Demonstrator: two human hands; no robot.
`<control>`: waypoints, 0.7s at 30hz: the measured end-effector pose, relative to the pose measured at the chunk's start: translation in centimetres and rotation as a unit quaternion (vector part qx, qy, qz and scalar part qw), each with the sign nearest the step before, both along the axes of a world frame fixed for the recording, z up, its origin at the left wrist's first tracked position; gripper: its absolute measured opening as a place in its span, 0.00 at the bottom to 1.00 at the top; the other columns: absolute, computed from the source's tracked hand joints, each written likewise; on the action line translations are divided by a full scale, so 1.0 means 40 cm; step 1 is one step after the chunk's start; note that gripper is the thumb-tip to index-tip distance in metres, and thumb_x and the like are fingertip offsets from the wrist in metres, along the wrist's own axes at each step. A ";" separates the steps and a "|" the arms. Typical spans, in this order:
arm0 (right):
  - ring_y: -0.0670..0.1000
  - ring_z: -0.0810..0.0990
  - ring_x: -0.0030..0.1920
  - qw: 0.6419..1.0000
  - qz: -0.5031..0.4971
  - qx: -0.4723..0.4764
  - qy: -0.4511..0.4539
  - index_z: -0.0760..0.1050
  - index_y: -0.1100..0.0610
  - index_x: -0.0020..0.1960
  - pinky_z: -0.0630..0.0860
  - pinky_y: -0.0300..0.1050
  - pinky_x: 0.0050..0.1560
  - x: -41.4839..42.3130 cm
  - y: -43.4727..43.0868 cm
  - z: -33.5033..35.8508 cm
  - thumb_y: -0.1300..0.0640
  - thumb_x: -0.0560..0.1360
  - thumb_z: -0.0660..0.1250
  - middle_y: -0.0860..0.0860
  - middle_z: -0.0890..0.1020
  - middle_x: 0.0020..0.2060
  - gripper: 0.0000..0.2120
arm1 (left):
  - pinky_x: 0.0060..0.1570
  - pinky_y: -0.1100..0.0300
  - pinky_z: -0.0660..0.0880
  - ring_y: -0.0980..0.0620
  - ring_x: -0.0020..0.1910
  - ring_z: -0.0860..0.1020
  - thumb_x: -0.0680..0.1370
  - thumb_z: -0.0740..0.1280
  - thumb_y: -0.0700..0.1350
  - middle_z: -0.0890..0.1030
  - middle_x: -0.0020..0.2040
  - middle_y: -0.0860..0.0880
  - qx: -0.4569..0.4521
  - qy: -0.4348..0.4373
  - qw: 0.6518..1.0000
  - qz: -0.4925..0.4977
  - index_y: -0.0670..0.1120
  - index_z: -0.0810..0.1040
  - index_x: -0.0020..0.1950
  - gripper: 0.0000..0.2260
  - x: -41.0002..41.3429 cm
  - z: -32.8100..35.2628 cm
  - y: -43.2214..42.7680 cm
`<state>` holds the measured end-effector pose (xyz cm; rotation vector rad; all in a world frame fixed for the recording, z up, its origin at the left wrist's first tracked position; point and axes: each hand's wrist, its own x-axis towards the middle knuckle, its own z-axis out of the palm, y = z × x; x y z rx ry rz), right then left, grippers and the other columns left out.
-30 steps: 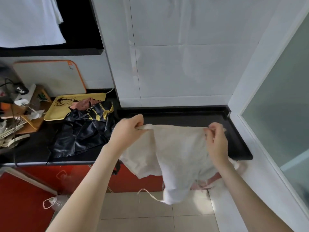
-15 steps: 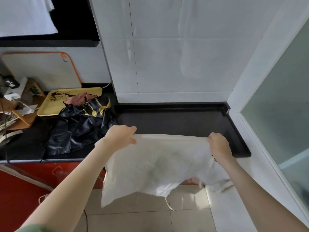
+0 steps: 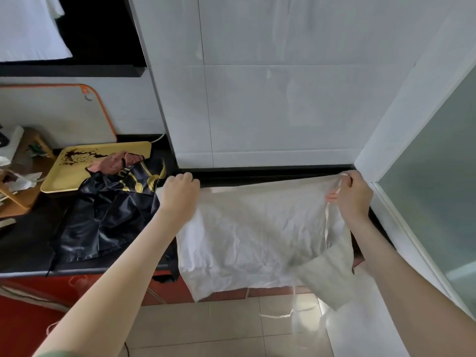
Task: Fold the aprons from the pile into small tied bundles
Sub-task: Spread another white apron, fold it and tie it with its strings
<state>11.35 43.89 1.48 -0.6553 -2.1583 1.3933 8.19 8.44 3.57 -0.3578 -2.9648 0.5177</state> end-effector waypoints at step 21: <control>0.52 0.76 0.45 0.928 0.217 0.018 -0.301 0.60 0.54 0.64 0.71 0.42 0.35 -0.448 0.031 -0.342 0.64 0.74 0.65 0.49 0.69 0.53 0.23 | 0.47 0.57 0.65 0.48 0.45 0.71 0.63 0.74 0.38 0.73 0.46 0.48 -0.015 0.004 0.986 0.167 0.49 0.76 0.46 0.14 -0.438 -0.274 0.053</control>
